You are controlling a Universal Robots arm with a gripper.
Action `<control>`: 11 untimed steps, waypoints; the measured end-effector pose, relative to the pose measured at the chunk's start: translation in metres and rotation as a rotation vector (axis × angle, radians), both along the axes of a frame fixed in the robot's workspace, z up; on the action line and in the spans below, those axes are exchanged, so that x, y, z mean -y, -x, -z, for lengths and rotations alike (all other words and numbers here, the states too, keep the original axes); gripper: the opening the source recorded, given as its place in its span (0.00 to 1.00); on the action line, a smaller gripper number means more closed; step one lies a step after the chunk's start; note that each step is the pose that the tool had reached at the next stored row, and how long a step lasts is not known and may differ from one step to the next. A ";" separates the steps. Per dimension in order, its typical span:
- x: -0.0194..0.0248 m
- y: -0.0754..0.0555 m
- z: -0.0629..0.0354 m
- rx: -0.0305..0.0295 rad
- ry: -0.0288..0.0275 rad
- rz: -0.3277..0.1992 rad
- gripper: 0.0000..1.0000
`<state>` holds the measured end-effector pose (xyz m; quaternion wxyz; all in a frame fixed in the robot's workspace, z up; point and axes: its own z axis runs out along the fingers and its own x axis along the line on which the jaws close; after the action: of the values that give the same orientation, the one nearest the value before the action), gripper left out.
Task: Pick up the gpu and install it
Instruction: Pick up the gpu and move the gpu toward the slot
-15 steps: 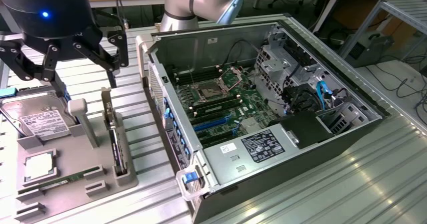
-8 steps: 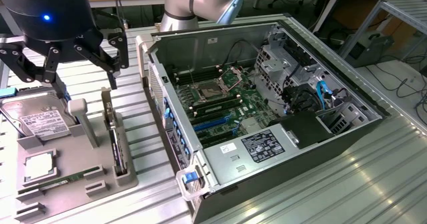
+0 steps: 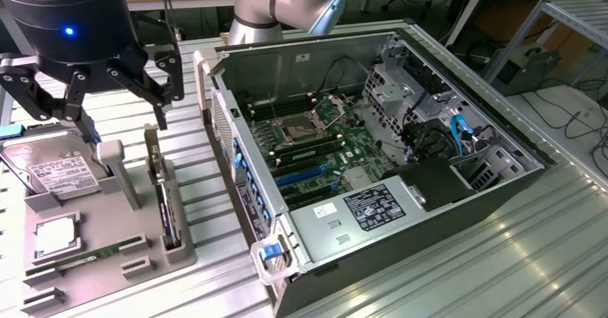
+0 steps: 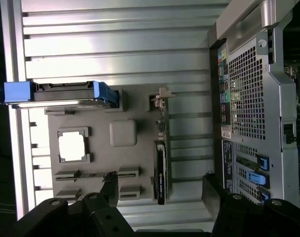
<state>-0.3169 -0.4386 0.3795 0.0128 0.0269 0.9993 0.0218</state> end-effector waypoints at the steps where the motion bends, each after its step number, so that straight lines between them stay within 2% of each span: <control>1: 0.0000 0.000 0.0007 0.0001 -0.0001 0.000 0.78; 11: 0.0029 0.000 0.0100 0.0001 -0.0001 0.000 0.78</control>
<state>-0.3170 -0.4415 0.3695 0.0128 0.0269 0.9993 0.0219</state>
